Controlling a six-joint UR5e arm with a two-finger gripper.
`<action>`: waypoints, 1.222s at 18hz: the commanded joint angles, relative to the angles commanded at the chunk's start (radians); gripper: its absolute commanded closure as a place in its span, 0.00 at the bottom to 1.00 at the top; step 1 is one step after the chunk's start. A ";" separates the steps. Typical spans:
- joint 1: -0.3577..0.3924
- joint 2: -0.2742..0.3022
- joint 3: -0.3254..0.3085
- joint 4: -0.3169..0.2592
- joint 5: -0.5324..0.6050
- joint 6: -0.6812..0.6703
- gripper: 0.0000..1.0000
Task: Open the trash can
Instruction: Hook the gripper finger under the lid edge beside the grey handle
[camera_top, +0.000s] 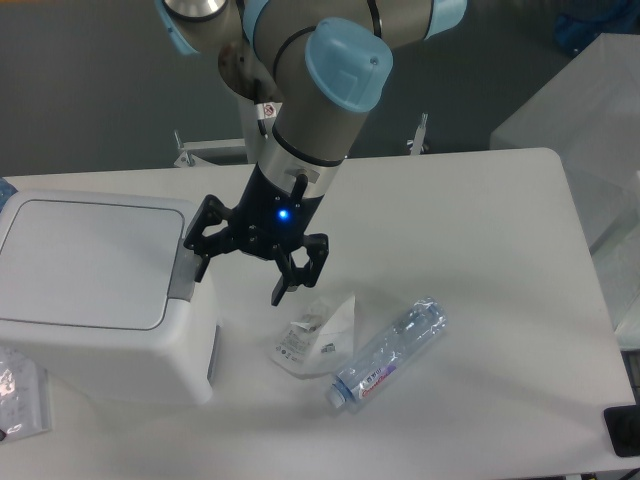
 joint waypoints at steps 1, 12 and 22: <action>0.000 0.000 0.000 0.000 0.002 -0.002 0.00; -0.008 0.018 -0.006 -0.003 -0.003 -0.026 0.00; -0.020 0.012 -0.018 0.018 -0.002 -0.025 0.00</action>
